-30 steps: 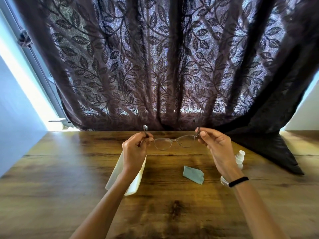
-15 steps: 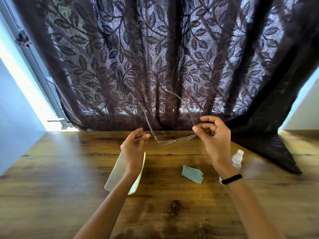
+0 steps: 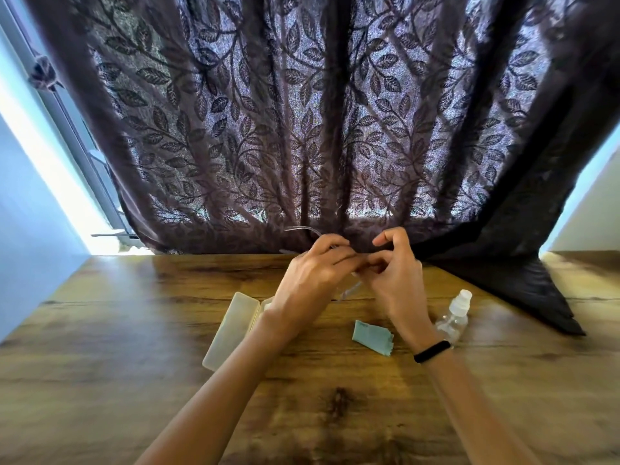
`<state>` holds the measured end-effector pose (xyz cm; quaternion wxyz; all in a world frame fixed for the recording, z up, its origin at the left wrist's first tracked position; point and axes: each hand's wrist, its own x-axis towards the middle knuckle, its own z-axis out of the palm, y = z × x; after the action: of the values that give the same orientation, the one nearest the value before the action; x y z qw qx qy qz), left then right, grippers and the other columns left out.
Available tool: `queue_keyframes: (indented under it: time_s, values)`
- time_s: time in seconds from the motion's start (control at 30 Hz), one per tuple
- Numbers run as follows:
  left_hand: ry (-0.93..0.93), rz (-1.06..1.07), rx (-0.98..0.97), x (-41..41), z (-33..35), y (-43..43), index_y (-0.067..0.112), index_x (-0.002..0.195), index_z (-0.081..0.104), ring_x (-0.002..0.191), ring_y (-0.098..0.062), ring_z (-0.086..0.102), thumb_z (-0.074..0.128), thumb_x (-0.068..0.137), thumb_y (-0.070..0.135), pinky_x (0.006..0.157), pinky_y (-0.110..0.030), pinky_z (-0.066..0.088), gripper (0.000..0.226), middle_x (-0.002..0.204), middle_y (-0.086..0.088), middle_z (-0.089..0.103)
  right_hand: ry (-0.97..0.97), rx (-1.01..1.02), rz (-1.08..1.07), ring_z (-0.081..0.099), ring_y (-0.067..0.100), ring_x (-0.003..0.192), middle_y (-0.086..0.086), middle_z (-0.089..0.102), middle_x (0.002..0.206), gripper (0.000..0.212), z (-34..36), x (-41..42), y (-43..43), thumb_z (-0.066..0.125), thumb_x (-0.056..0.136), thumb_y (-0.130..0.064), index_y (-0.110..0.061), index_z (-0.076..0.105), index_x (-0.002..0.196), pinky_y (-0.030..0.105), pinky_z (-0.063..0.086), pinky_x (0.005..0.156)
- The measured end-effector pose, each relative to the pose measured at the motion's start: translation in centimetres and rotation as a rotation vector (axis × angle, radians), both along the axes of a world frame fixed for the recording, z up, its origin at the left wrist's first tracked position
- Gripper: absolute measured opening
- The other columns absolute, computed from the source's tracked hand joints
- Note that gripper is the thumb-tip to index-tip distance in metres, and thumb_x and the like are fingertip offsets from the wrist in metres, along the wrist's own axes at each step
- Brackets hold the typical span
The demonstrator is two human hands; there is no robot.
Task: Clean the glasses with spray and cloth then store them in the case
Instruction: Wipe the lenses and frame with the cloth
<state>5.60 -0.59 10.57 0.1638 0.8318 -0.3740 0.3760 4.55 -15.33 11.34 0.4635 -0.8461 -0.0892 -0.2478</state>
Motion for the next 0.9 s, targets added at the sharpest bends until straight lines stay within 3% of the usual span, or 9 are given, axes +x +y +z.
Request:
queue_keyframes:
  time_s: [0.17,0.23,0.33,0.43,0.57,0.67,0.77,0.9]
  values:
    - [0.101,-0.02,0.074,-0.1,0.3,0.6,0.006,0.113,0.063,0.101,-0.023,0.056,0.055,0.082,0.004,0.068,-0.037,0.056,0.032,0.104,-0.006,0.067,-0.013,0.025,-0.016,0.059,-0.003,0.06,-0.013,0.061,0.065,0.044,-0.3,-0.2,0.5,0.072,0.073,-0.006,-0.018,0.037,0.097,0.011,0.045,0.056]
    - [0.106,-0.004,0.085,-0.2,0.3,0.7,0.005,0.115,0.062,0.101,-0.022,0.056,0.058,0.081,0.002,0.067,-0.036,0.056,0.034,0.104,-0.007,0.067,-0.005,0.032,-0.011,0.058,-0.004,0.059,-0.017,0.059,0.063,0.045,-0.4,-0.2,0.7,0.072,0.073,-0.006,-0.019,0.035,0.096,0.01,0.043,0.056]
    - [0.088,0.02,0.091,-0.3,0.3,1.2,0.005,0.112,0.064,0.091,-0.024,0.06,0.048,0.084,0.01,0.059,-0.034,0.055,0.032,0.097,-0.006,0.068,0.017,0.056,0.03,0.06,-0.002,0.062,-0.015,0.062,0.063,0.042,-0.4,-0.3,1.0,0.07,0.075,-0.009,-0.019,0.037,0.098,0.008,0.042,0.057]
    - [0.113,0.046,0.037,-0.1,0.0,1.7,0.005,0.11,0.065,0.084,-0.026,0.062,0.049,0.085,0.01,0.055,-0.036,0.055,0.03,0.094,-0.006,0.069,0.021,0.054,0.089,0.061,-0.004,0.071,-0.015,0.067,0.072,0.039,-0.1,-0.6,1.1,0.069,0.079,-0.015,-0.017,0.042,0.108,0.008,0.043,0.066]
    - [0.152,0.111,-0.029,-0.1,-0.4,2.6,0.011,0.115,0.064,0.082,-0.024,0.058,0.052,0.078,-0.004,0.054,-0.036,0.054,0.042,0.095,-0.004,0.066,-0.042,0.059,0.061,0.055,-0.018,0.08,-0.043,0.057,0.084,0.031,0.4,-0.6,-0.2,0.065,0.083,-0.015,-0.006,0.055,0.111,0.003,0.039,0.068]
    - [0.168,0.175,-0.091,0.0,-0.3,3.1,0.012,0.117,0.064,0.079,-0.024,0.056,0.06,0.071,-0.017,0.053,-0.037,0.054,0.055,0.093,-0.004,0.065,-0.073,0.113,-0.001,0.055,-0.016,0.081,-0.026,0.062,0.082,0.021,0.2,-0.6,-1.7,0.064,0.084,-0.013,-0.006,0.06,0.103,0.003,0.04,0.066]
    - [0.163,0.234,-0.169,0.2,0.0,3.7,0.009,0.112,0.067,0.076,-0.025,0.059,0.061,0.072,-0.017,0.055,-0.038,0.054,0.048,0.089,-0.006,0.066,-0.035,0.097,-0.046,0.06,-0.003,0.078,-0.013,0.067,0.083,0.011,-0.8,-0.7,-3.0,0.062,0.084,-0.011,-0.015,0.06,0.094,0.006,0.042,0.064]
    - [0.167,0.254,-0.267,0.7,0.4,4.4,0.005,0.106,0.067,0.078,-0.027,0.063,0.063,0.079,-0.01,0.065,-0.039,0.055,0.031,0.092,-0.009,0.068,0.165,-0.153,-0.05,0.057,0.0,0.074,-0.01,0.064,0.083,0.009,-3.9,-0.5,-3.9,0.062,0.085,-0.011,-0.019,0.063,0.089,0.015,0.048,0.069]
